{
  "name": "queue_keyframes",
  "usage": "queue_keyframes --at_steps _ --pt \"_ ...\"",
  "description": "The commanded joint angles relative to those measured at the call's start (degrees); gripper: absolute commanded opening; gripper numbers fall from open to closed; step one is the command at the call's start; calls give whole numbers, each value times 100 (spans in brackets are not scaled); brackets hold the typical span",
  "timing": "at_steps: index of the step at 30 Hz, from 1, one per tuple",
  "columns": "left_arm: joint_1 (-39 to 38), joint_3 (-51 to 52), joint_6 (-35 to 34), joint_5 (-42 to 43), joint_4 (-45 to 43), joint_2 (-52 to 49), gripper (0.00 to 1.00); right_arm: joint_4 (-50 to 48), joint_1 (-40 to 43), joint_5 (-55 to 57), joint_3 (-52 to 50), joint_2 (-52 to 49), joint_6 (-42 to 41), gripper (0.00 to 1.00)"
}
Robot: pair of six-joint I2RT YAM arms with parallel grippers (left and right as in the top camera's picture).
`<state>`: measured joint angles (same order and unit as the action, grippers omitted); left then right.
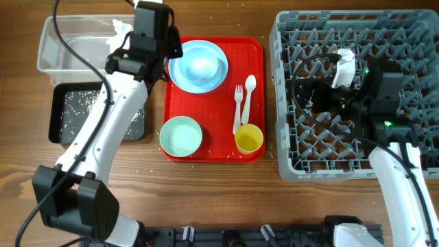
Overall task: Sort waste into correct bins and load items into the dishwasher rack
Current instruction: 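Grasp the red wrapper on the tray with the left gripper, then drop the red wrapper into the clear plastic bin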
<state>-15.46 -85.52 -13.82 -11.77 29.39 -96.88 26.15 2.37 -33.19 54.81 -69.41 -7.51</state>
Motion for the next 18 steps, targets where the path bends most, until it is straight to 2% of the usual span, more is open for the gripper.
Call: queue_keyframes --at_steps 1,10,18 --pt "144 -87 402 -81 -280 166 4 -15 22 33 85 -4 -2 100" --pt "883 -87 446 -179 -791 160 4 -42 22 33 85 -4 -15 100" --pt "1558 -85 444 -175 -874 -157 4 -42 22 31 85 -4 -15 100"
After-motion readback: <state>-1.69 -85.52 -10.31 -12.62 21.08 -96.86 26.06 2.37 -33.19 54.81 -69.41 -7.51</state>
